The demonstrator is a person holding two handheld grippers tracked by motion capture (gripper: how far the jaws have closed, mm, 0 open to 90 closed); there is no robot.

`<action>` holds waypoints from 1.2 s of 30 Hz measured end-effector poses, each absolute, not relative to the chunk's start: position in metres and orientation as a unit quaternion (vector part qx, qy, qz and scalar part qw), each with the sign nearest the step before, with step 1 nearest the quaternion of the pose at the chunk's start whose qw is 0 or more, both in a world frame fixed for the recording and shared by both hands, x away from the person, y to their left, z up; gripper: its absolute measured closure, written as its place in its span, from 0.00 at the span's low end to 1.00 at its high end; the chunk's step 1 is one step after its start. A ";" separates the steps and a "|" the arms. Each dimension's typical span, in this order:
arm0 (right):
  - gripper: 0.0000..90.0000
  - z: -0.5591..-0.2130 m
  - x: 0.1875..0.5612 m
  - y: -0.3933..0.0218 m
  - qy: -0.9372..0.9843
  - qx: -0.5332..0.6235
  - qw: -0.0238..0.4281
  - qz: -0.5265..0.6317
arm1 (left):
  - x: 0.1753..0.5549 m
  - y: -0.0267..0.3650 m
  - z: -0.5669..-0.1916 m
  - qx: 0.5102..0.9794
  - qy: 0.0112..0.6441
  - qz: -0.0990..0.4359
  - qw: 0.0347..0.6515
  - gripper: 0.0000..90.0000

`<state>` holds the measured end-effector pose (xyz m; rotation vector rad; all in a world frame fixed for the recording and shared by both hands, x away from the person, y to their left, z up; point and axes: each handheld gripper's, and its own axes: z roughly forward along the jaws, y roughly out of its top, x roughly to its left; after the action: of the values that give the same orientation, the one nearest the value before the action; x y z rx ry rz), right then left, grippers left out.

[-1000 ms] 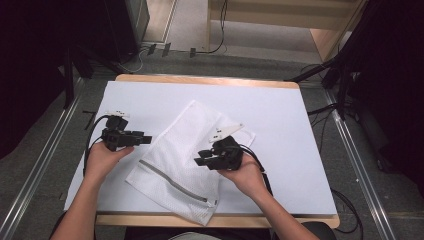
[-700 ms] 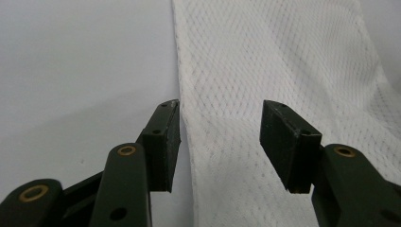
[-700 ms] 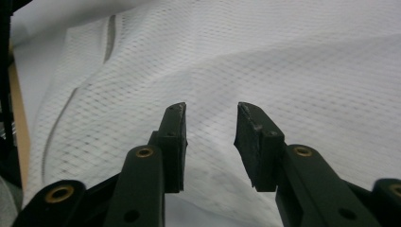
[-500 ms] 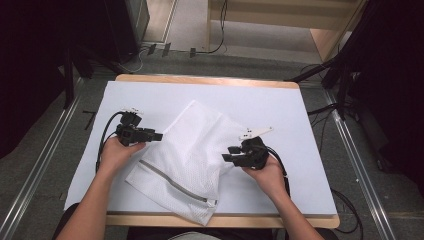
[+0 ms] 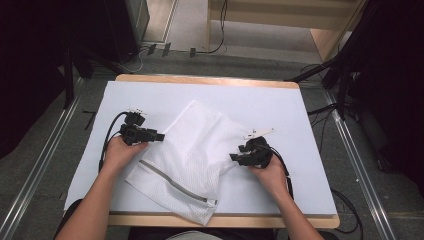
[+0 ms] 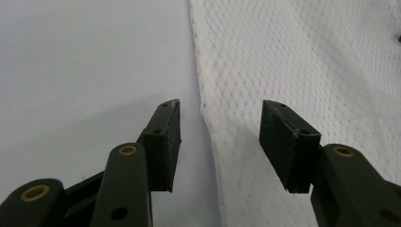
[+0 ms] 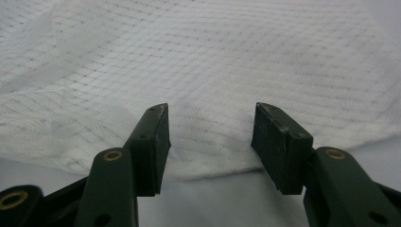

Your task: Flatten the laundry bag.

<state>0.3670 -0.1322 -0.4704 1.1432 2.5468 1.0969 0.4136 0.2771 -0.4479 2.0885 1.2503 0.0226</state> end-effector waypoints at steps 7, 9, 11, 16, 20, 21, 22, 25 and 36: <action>0.53 -0.465 0.359 -0.134 0.848 0.386 0.091 0.351 | 0.410 0.276 -0.451 0.805 0.479 0.007 0.350 0.58; 0.52 -0.466 0.362 -0.141 0.842 0.402 0.106 0.345 | 0.410 0.276 -0.451 0.806 0.478 0.001 0.350 0.62; 0.50 -0.467 0.367 -0.150 0.831 0.423 0.116 0.341 | 0.409 0.274 -0.451 0.807 0.476 -0.006 0.349 0.67; 0.46 -0.473 0.370 -0.157 0.813 0.449 0.113 0.353 | 0.409 0.268 -0.454 0.813 0.470 -0.032 0.343 0.87; 0.51 -0.474 0.368 -0.145 0.824 0.429 0.150 0.337 | 0.411 0.265 -0.456 0.809 0.474 -0.050 0.345 0.98; 0.55 -0.474 0.369 -0.143 0.821 0.432 0.153 0.341 | 0.412 0.264 -0.456 0.810 0.472 -0.051 0.343 0.98; 0.59 -0.475 0.370 -0.142 0.818 0.436 0.154 0.342 | 0.412 0.263 -0.456 0.811 0.472 -0.050 0.342 0.99; 0.79 -0.475 0.373 -0.141 0.815 0.432 0.155 0.354 | 0.413 0.262 -0.456 0.815 0.467 -0.051 0.340 0.99; 1.00 -0.465 0.390 -0.146 0.814 0.456 0.097 0.346 | 0.411 0.268 -0.450 0.804 0.473 -0.042 0.358 1.00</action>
<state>0.3903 -0.1457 -0.4652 1.3486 2.4106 1.0252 0.4110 0.2680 -0.4495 2.0747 1.2220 -0.1089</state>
